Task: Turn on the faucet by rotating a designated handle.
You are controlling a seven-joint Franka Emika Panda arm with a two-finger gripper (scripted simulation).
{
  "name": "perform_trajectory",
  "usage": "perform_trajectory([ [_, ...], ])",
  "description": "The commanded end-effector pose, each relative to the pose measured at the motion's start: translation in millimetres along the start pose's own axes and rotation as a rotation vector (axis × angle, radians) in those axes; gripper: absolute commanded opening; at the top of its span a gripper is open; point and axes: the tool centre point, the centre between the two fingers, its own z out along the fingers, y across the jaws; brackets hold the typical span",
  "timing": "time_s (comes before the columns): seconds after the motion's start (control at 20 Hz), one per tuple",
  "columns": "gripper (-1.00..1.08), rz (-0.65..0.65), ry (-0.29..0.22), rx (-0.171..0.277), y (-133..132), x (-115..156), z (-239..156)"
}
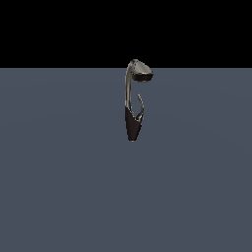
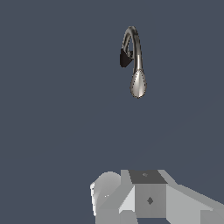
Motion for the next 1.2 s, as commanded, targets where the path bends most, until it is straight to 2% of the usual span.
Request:
perform_trajectory([
  [0.0, -1.0, 0.014, -0.006, 0.01, -1, 5, 1],
  [0.45, -1.0, 0.123, -0.054, 0.088, -4, 41, 8],
  [1.15, -1.0, 0.424, -0.19, 0.266, -2, 137, 48],
])
